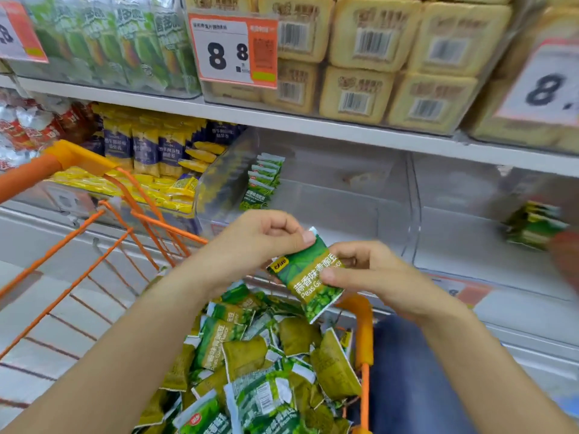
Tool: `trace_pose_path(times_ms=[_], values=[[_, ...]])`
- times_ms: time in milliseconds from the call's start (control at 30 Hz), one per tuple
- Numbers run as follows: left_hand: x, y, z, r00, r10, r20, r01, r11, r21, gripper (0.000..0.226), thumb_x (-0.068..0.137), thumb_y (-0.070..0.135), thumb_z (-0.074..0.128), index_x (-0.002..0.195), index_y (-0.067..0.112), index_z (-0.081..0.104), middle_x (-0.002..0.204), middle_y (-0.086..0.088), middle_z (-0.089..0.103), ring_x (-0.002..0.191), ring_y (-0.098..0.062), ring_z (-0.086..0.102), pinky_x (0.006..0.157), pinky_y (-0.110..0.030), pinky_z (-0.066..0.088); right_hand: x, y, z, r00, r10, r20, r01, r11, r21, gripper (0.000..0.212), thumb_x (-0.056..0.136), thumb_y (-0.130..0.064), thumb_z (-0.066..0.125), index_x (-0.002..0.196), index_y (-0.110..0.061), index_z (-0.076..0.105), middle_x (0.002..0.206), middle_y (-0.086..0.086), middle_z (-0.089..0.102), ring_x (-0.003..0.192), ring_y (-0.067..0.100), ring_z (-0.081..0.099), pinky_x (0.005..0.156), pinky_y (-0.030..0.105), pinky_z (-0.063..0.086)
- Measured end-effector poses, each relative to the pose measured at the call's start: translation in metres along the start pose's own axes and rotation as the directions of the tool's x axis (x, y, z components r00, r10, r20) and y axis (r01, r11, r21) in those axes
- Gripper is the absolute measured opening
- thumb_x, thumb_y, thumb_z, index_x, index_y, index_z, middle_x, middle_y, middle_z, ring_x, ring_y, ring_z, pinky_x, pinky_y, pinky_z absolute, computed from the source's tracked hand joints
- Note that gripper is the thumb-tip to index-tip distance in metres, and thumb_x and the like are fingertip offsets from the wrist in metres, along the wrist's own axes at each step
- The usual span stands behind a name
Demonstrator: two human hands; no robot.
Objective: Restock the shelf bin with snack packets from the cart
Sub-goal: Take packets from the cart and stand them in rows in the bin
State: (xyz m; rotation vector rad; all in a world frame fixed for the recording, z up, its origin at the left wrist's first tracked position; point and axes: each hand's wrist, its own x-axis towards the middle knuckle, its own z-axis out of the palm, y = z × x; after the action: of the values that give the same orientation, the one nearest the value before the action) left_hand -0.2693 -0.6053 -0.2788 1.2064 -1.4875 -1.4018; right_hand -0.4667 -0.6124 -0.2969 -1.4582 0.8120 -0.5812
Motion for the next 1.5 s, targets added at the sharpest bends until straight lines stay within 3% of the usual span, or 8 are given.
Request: trace_pose_path(times_ms=[200,367,433,567,700,1100,1300,1500], values=[[0.073,-0.002,0.091,0.963,0.124,-0.239,-0.107,0.991,0.081,0.035,0.097,0.055,0.039,0.089,0.029,0.061,0.078,0.011,0.068,0.076,-0.008,0.062,0.066,-0.026,0.05,-0.07,0.002,-0.081,0.933,-0.031,-0.358,0.004,0.997,-0.075,0.031,0.073,-0.008,0.073,0.103,-0.005,0.067,0.095,0.007,0.073,0.087,0.014,0.066,0.084,0.025,0.053],[0.098,-0.027,0.152,0.976,0.188,-0.108,-0.113,0.868,0.483,0.073,0.086,0.067,0.023,0.145,0.025,0.03,0.145,0.002,0.044,0.132,-0.021,0.042,0.104,-0.039,0.034,-0.128,0.019,-0.182,0.572,-0.019,-0.82,-0.054,0.997,-0.061,0.045,0.071,-0.018,0.077,0.107,0.003,0.063,0.096,0.018,0.069,0.084,0.016,0.061,0.071,0.018,0.047],[0.105,-0.036,0.164,0.974,0.168,-0.151,-0.017,0.722,0.692,0.07,0.092,0.062,0.021,0.149,0.021,0.02,0.145,-0.006,0.045,0.125,-0.031,0.049,0.088,-0.041,0.037,-0.136,0.037,-0.224,0.423,0.05,-0.905,-0.158,0.987,-0.019,0.034,0.079,-0.012,0.074,0.108,0.001,0.062,0.1,0.013,0.065,0.086,0.019,0.059,0.063,0.018,0.046],[0.107,-0.043,0.169,0.939,0.252,-0.233,0.032,0.612,0.79,0.064,0.095,0.057,0.02,0.146,0.019,0.021,0.134,-0.008,0.056,0.106,-0.038,0.058,0.072,-0.037,0.03,-0.131,0.072,-0.29,0.251,0.137,-0.958,-0.498,0.867,-0.007,0.039,0.08,-0.015,0.075,0.115,-0.005,0.062,0.115,0.016,0.065,0.105,0.03,0.062,0.091,0.044,0.051],[0.107,-0.04,0.169,0.948,0.236,-0.213,0.035,0.59,0.807,0.065,0.093,0.058,0.019,0.145,0.019,0.022,0.084,-0.001,0.055,0.089,-0.035,0.058,0.069,-0.036,0.033,-0.107,0.087,-0.318,0.284,0.208,-0.936,-0.667,0.744,-0.037,0.041,0.088,-0.014,0.067,0.125,0.0,0.054,0.119,0.018,0.061,0.094,0.029,0.058,0.094,0.046,0.05],[0.106,-0.037,0.168,0.953,0.196,-0.233,0.084,0.568,0.819,0.065,0.092,0.061,0.015,0.144,0.023,0.023,0.066,0.008,0.053,0.067,-0.022,0.047,0.062,-0.035,0.033,-0.085,0.119,-0.332,0.209,-0.019,-0.978,-0.926,0.318,-0.204,0.04,0.086,-0.009,0.054,0.126,-0.005,0.053,0.119,0.016,0.062,0.108,0.035,0.06,0.089,0.044,0.051],[0.104,-0.035,0.167,0.958,0.191,-0.215,0.073,0.562,0.824,0.063,0.091,0.061,0.014,0.142,0.024,0.024,0.065,0.009,0.051,0.068,-0.022,0.048,0.063,-0.034,0.035,-0.066,0.104,-0.313,0.343,-0.016,-0.939,-0.864,0.388,-0.322,0.035,0.1,-0.027,0.038,0.113,-0.006,0.063,0.12,0.016,0.063,0.11,0.034,0.059,0.083,0.032,0.044],[0.106,-0.031,0.159,0.991,0.081,-0.103,0.03,0.625,0.78,0.071,0.089,0.065,0.018,0.148,0.025,0.018,0.097,0.0,0.066,0.089,-0.023,0.057,0.076,-0.035,0.041,-0.069,0.081,-0.289,0.418,0.032,-0.908,-0.889,0.219,-0.401,0.032,0.099,-0.017,0.039,0.119,-0.004,0.059,0.125,0.017,0.059,0.115,0.034,0.057,0.087,0.035,0.046]])
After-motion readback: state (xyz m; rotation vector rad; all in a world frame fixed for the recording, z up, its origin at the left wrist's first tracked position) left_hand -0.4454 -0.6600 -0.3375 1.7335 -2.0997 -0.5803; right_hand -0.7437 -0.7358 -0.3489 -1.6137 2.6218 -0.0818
